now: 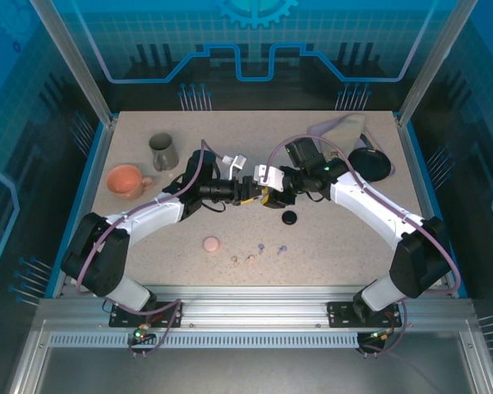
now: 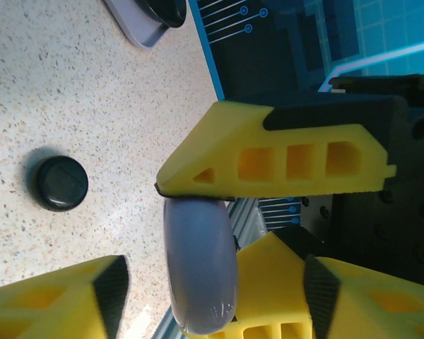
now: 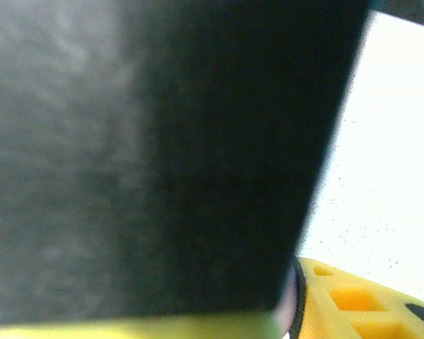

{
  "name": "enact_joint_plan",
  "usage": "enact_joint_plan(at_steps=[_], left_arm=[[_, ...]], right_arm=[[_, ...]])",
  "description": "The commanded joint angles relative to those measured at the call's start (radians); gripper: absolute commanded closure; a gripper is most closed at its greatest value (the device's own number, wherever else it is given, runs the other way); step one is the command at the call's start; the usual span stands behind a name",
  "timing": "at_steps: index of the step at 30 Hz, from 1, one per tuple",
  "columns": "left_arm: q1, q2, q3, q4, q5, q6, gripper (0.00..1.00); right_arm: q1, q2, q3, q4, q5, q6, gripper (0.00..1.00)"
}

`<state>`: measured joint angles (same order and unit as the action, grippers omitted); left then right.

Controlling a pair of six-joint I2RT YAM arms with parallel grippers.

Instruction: Insert the wireless bluetooth earbuds into the charging case

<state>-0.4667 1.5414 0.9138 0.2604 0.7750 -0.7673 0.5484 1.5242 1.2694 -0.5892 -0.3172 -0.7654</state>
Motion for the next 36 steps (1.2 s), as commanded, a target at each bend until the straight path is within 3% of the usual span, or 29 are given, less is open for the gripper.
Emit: enact_joint_plan(at_steps=[1, 13, 18, 24, 27, 32, 36], left_arm=[[-0.003, 0.014, 0.033, 0.022, 0.037, -0.013, 0.4], [-0.003, 0.039, 0.055, 0.01, 0.047, -0.002, 0.74], [-0.006, 0.007, 0.041, 0.018, 0.038, 0.044, 0.88], [-0.005, -0.071, 0.017, 0.021, -0.022, 0.189, 0.94], [-0.004, -0.117, -0.01, 0.051, -0.061, 0.276, 0.95], [-0.006, -0.202, -0.074, 0.159, -0.126, 0.404, 0.96], [-0.022, -0.272, -0.108, 0.223, -0.132, 0.542, 0.98]], right_arm=[[0.003, -0.019, -0.011, 0.016, -0.037, 0.009, 0.52], [0.017, -0.012, 0.017, -0.018, -0.039, -0.008, 0.52], [-0.005, -0.019, 0.043, -0.045, -0.08, 0.023, 0.44], [-0.093, -0.149, -0.005, -0.001, -0.212, 0.109, 0.19], [-0.161, -0.227, -0.051, 0.027, -0.301, 0.173, 0.12], [-0.271, -0.334, -0.165, 0.157, -0.477, 0.343, 0.11], [-0.289, -0.364, -0.196, 0.177, -0.559, 0.423, 0.16]])
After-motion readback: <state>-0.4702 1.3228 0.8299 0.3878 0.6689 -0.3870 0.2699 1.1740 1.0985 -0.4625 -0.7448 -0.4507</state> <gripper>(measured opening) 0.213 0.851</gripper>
